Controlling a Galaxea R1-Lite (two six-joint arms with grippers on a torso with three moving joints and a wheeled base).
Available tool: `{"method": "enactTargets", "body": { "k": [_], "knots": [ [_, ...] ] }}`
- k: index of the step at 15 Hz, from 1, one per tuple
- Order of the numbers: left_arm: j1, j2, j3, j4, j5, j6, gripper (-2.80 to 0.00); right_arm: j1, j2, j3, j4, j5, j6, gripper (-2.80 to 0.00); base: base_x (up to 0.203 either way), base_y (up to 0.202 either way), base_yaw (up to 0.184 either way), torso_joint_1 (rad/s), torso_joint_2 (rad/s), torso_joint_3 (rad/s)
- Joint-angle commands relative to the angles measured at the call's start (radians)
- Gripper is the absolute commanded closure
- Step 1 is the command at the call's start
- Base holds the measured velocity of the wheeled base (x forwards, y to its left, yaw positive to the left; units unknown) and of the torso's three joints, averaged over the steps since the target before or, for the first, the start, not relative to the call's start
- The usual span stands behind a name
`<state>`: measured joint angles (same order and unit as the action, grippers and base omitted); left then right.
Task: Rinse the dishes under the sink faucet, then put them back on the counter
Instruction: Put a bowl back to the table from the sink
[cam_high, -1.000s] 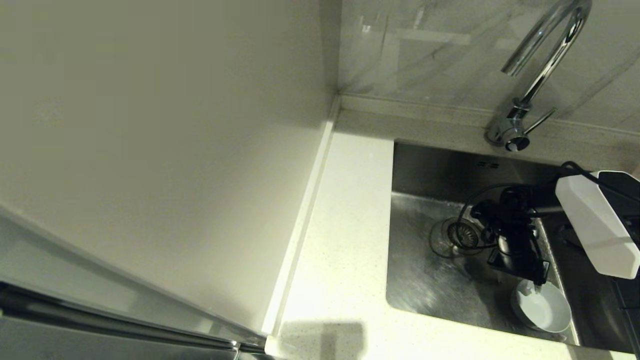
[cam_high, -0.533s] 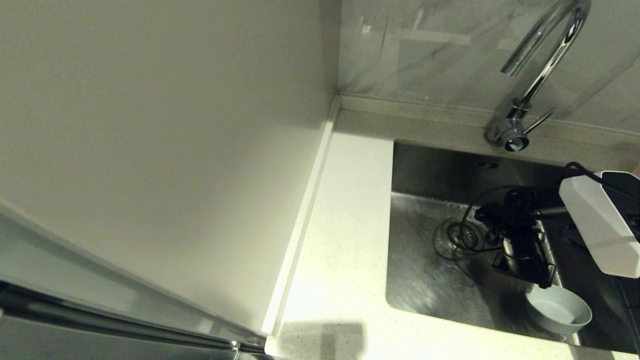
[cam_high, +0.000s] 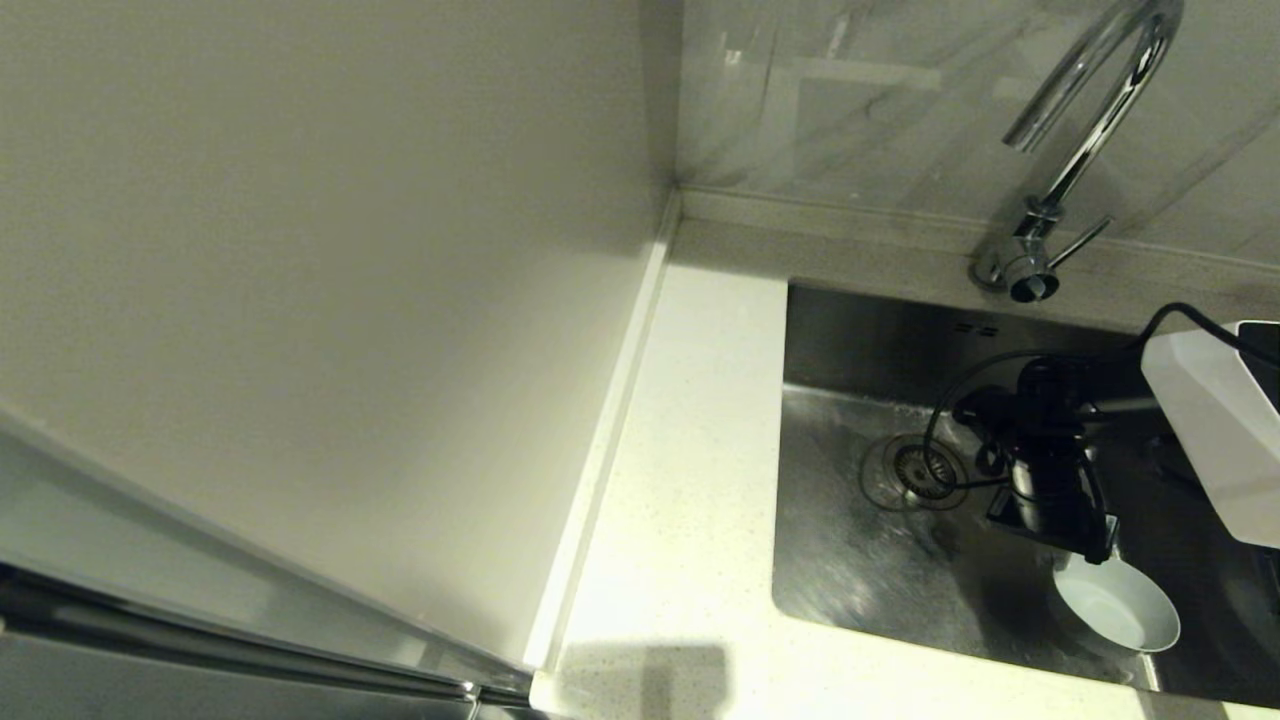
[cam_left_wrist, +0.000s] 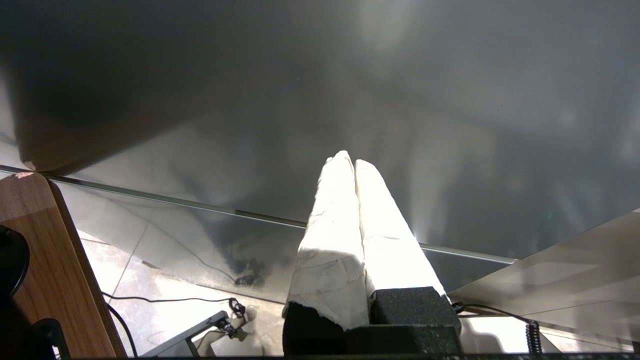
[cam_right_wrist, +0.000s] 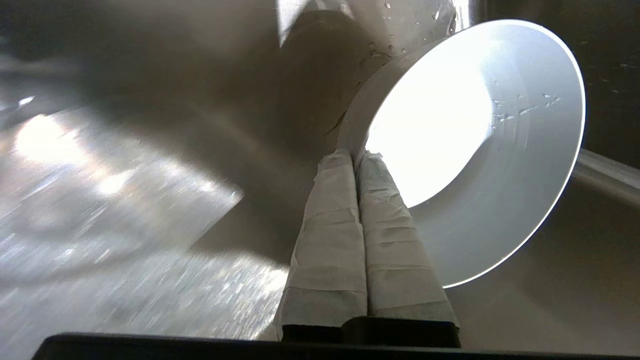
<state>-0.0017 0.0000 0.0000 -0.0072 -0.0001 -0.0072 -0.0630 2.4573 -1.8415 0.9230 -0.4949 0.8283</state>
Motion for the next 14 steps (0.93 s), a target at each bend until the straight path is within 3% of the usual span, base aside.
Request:
{"method": "enactTargets", "body": {
  "k": [1,5,7,12,14],
  "knots": [
    [0.0,0.0,0.003,0.0,0.0,0.0,0.0,0.033,-0.066,0.014,0.005,-0.002,0.008,0.0,0.0,0.0,0.0,0.0,0.0,0.0],
    [0.0,0.0,0.003,0.0,0.0,0.0,0.0,0.125,-0.147,0.025,0.005,0.019,0.051,0.0,0.0,0.0,0.0,0.0,0.0,0.0],
    [0.0,0.0,0.003,0.0,0.001,0.0,0.0,0.169,-0.214,0.015,0.005,0.104,0.05,0.0,0.0,0.0,0.0,0.0,0.0,0.0],
    [0.0,0.0,0.003,0.0,0.0,0.0,0.0,0.202,-0.352,-0.087,0.107,0.556,0.05,0.0,0.0,0.0,0.0,0.0,0.0,0.0],
    [0.0,0.0,0.003,0.0,0.0,0.0,0.0,0.189,-0.385,-0.134,0.148,0.7,0.069,0.0,0.0,0.0,0.0,0.0,0.0,0.0]
  ]
}}
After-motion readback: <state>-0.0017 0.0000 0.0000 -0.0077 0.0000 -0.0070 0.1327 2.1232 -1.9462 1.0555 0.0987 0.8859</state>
